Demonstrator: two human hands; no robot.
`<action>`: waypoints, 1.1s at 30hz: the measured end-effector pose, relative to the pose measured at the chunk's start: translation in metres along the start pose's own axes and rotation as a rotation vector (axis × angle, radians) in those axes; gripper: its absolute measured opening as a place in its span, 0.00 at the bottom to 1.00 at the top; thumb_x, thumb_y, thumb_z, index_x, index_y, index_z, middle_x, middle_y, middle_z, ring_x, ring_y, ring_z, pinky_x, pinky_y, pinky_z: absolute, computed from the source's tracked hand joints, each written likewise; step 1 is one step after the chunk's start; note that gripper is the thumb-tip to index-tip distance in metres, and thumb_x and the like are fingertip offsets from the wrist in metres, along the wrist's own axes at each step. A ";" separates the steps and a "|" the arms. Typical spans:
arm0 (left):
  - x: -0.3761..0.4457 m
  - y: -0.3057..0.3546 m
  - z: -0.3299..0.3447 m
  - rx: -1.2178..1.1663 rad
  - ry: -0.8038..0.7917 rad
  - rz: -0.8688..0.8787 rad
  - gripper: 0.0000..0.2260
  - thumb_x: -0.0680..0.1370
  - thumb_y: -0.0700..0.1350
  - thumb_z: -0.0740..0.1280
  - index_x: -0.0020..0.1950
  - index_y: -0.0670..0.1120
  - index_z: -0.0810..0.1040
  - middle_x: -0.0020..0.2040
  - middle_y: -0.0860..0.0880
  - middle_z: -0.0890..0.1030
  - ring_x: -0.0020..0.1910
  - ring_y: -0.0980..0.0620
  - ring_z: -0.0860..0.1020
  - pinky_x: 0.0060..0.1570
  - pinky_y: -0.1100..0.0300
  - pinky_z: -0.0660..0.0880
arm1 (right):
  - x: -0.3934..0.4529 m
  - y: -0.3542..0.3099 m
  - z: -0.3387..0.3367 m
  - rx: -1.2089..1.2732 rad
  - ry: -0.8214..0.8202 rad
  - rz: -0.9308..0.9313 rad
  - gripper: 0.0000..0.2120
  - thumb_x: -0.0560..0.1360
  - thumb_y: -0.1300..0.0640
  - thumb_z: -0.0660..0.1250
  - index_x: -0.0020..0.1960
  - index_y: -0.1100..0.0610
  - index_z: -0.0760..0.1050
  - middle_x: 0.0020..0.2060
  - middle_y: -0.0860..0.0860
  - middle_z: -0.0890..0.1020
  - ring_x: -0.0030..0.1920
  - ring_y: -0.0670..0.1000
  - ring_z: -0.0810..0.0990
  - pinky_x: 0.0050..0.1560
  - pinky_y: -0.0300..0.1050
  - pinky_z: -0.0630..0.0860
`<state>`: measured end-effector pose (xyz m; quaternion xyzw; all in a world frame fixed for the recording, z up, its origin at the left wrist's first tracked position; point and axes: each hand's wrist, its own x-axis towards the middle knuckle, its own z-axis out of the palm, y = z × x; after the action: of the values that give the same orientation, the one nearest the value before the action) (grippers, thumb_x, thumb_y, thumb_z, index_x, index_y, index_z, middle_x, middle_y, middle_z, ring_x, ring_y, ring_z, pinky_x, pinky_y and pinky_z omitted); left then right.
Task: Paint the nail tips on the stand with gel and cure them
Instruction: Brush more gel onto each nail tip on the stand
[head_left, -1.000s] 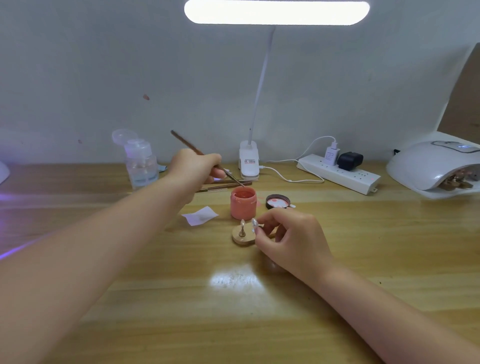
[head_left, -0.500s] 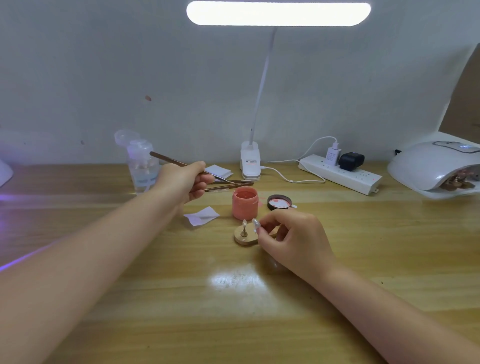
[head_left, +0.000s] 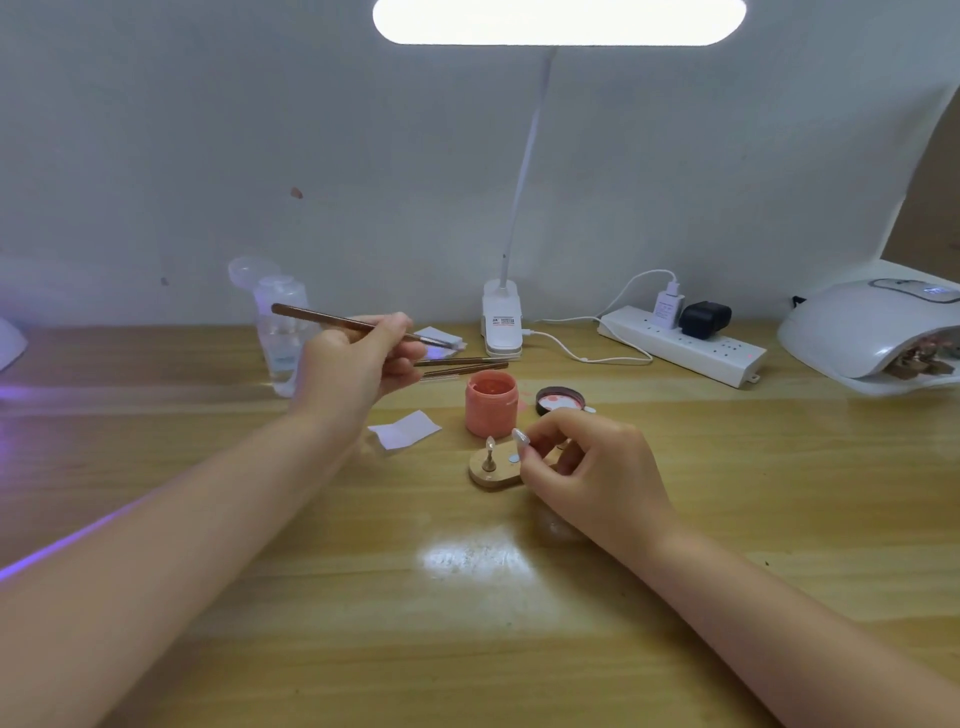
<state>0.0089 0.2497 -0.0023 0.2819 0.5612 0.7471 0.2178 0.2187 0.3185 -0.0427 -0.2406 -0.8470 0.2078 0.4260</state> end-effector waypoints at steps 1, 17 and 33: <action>-0.009 0.002 0.001 -0.021 -0.048 0.034 0.05 0.78 0.43 0.70 0.48 0.41 0.82 0.36 0.46 0.84 0.34 0.54 0.81 0.39 0.60 0.80 | 0.000 0.000 0.000 0.010 0.003 0.009 0.03 0.70 0.58 0.74 0.39 0.53 0.81 0.31 0.41 0.80 0.28 0.48 0.76 0.35 0.48 0.75; -0.106 -0.012 -0.004 0.439 -0.413 0.455 0.12 0.75 0.41 0.64 0.53 0.58 0.77 0.48 0.57 0.83 0.51 0.58 0.82 0.50 0.69 0.75 | 0.001 0.007 0.001 0.148 0.049 0.053 0.04 0.70 0.63 0.74 0.39 0.55 0.83 0.26 0.38 0.78 0.27 0.42 0.77 0.33 0.30 0.69; -0.107 -0.011 -0.008 0.490 -0.438 0.554 0.10 0.74 0.49 0.60 0.49 0.52 0.79 0.44 0.56 0.83 0.46 0.57 0.81 0.47 0.71 0.71 | 0.001 0.010 0.002 0.173 0.066 0.067 0.06 0.71 0.61 0.74 0.38 0.52 0.82 0.25 0.37 0.78 0.27 0.43 0.77 0.34 0.34 0.72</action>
<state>0.0841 0.1782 -0.0331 0.6173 0.5656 0.5446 0.0496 0.2183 0.3267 -0.0486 -0.2378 -0.8029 0.2865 0.4656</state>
